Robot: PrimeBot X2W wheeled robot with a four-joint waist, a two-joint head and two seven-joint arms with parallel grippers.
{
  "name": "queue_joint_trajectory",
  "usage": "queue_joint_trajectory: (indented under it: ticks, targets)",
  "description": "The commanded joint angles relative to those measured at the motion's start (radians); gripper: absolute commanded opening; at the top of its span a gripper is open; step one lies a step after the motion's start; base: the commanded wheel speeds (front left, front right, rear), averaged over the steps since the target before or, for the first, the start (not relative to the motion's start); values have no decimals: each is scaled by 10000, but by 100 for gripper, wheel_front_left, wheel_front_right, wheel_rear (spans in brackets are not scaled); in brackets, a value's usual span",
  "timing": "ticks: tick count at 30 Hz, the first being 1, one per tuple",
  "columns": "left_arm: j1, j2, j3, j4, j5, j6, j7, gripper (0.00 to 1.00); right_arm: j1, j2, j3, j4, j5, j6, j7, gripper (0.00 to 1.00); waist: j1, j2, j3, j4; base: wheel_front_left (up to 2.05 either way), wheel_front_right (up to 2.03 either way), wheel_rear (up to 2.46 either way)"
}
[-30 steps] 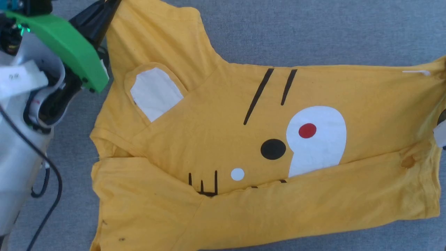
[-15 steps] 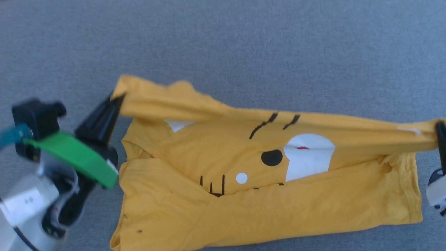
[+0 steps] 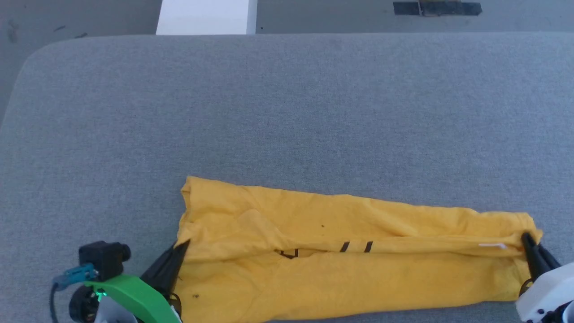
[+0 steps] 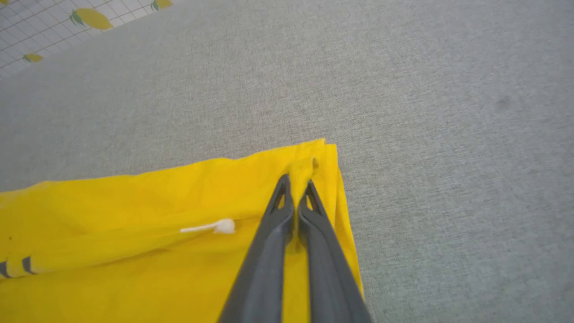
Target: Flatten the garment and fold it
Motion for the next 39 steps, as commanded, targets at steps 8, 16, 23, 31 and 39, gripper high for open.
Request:
queue_joint_trajectory:
  ticks: [8, 16, 23, 31, 39]
  targets:
    - [-535, -688, -323, 1100, 94, -77, 133, 100, -257, 14, 211, 807, -475, -15, -154, 100, 1, 0, -382, 122, 0, 0, 0]
    - [-214, -971, 1074, 499, 330, 825, -1700, 100, -322, 16, -162, -57, -327, -15, 163, 100, 1, 0, -528, -4, 0, 0, 0]
    - [825, -1917, 3213, -1339, 2883, 2002, -2084, 100, 146, 18, -863, 231, -507, -15, 810, 100, 1, 0, -95, 227, 0, 0, 0]
    - [1103, -2363, 3572, -1273, 4107, 1462, -2087, 100, -220, 19, -656, 1493, -510, -15, 681, 100, 1, 0, 386, 423, 0, 0, 0]
    - [961, -2545, 3718, -1094, 4439, 1182, -2088, 100, -669, 19, -254, 2111, -248, -15, 694, 0, 1, 0, 451, 419, 0, 0, 0]
